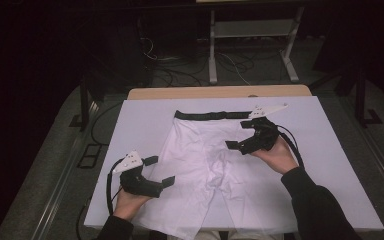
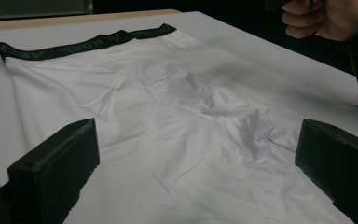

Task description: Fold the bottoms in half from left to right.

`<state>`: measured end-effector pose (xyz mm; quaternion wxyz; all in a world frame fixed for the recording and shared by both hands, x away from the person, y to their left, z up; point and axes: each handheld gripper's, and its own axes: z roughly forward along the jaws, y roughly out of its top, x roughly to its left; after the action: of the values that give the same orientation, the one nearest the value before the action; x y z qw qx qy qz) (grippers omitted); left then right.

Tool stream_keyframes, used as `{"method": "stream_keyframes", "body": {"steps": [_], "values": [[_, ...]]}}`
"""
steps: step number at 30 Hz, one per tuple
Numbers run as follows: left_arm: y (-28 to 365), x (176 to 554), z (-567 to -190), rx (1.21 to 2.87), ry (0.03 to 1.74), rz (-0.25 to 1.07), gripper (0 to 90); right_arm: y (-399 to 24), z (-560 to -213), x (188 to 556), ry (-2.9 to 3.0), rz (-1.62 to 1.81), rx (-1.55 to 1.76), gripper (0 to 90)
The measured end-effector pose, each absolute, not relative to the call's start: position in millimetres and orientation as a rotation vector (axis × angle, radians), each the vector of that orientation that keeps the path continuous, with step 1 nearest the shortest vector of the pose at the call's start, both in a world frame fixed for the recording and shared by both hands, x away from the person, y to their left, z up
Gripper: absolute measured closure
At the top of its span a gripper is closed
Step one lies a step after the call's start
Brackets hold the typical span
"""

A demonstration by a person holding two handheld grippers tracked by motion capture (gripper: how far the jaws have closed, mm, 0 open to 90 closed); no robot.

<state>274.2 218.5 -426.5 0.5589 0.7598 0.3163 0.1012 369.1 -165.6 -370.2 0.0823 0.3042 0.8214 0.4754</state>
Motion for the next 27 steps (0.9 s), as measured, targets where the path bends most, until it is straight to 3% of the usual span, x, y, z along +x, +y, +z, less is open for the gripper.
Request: {"method": "stream_keyframes", "body": {"steps": [27], "values": [[218.4, 274.9, -427.1, 1.792, 0.748, 0.237, 0.0, -132.0, -358.4, 408.4, 2.483, 1.372, 0.898, 0.0]]}}
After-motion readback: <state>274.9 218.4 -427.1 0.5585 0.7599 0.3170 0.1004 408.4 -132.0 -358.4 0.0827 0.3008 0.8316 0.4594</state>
